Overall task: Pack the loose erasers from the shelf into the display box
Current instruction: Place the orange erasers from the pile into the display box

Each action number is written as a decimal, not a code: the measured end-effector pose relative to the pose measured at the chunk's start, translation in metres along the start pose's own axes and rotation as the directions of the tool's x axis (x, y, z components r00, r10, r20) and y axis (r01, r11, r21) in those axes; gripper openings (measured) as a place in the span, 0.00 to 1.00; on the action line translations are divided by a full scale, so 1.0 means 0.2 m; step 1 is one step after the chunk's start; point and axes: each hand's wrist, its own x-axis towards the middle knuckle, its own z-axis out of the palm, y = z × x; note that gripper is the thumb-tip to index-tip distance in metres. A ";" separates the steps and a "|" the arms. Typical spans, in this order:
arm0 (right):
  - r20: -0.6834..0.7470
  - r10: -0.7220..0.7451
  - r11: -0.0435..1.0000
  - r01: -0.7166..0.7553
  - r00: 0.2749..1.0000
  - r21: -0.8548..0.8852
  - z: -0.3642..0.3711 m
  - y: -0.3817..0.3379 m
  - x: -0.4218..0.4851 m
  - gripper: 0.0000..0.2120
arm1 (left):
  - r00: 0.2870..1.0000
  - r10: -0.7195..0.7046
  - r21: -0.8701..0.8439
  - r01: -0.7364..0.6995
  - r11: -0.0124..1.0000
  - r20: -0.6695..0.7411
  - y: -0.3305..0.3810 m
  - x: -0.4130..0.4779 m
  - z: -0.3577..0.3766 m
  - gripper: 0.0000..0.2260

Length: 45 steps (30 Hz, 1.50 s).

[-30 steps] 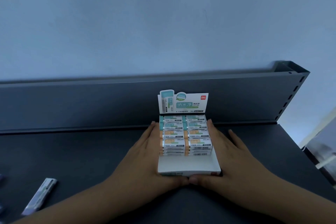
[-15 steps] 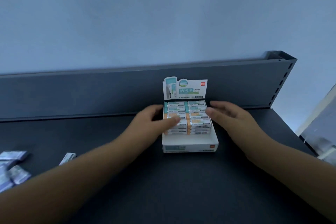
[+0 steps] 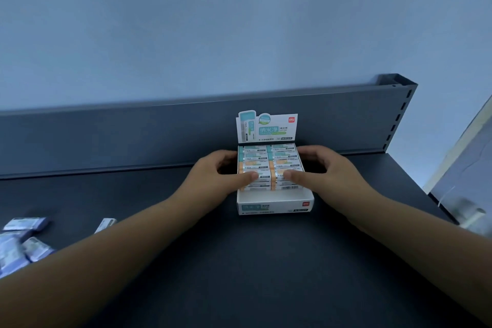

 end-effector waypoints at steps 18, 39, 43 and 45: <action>-0.059 -0.043 0.998 0.040 0.997 -0.050 0.05 -0.03 -0.02 0.14 | 0.976 0.169 0.102 -0.156 0.983 -0.136 0.01 -0.04 0.04 0.13; -0.084 -0.340 0.657 0.172 0.937 -0.734 0.46 -0.38 -0.47 0.25 | 0.896 0.445 0.893 -0.206 0.401 0.006 0.07 -0.50 -0.34 0.33; -0.074 -0.330 0.669 0.178 0.941 -0.722 0.49 -0.37 -0.49 0.25 | 0.925 0.377 0.866 -0.157 0.476 -0.040 0.02 -0.56 -0.34 0.38; -0.035 -0.318 0.664 0.196 0.947 -0.722 0.50 -0.37 -0.50 0.27 | 0.926 0.377 0.858 -0.178 0.482 -0.019 0.01 -0.58 -0.33 0.39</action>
